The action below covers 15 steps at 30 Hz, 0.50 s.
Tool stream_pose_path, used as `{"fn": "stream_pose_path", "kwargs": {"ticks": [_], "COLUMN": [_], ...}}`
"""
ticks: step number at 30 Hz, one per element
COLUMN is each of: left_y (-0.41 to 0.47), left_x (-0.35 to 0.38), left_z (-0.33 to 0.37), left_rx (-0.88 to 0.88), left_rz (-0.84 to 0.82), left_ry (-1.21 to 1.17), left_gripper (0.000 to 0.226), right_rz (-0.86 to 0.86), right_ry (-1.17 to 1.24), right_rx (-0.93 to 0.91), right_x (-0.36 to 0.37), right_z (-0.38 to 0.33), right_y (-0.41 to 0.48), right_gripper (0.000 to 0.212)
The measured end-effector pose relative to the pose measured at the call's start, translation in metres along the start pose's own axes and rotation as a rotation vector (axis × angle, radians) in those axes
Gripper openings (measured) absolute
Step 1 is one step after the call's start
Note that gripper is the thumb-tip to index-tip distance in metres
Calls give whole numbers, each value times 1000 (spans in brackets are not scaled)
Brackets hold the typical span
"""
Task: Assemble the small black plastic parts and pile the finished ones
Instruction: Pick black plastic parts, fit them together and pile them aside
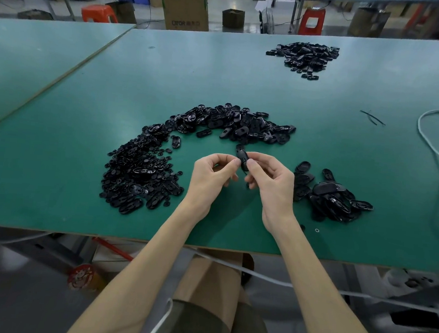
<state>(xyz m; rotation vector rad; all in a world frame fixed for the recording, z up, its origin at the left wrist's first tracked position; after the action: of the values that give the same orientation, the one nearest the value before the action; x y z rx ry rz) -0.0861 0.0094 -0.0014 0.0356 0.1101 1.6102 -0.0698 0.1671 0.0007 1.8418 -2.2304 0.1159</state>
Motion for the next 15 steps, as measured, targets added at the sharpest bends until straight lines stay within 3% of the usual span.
{"fn": "stream_pose_path", "kwargs": {"ticks": [15], "left_y": [1], "left_x": [-2], "left_z": [0], "left_rx": [82], "left_rz": [4], "left_ry": [16], "left_gripper": [13], "right_rz": [-23], "right_ry": [-6], "right_rx": [10], "right_x": [1], "right_z": [2], "right_y": [0], "right_gripper": [15]}}
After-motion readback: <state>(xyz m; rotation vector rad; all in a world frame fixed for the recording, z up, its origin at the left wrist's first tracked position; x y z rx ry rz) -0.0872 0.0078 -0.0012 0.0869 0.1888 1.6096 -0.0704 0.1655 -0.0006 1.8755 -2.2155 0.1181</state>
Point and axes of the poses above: each hand's wrist, its own y-axis towards the middle knuckle, its own x-axis out of the palm, z = x × y, the point moved 8 cm from there along y, towards the middle knuckle, and after that the axes turned 3 degrees about y, right-handed, at the moved point
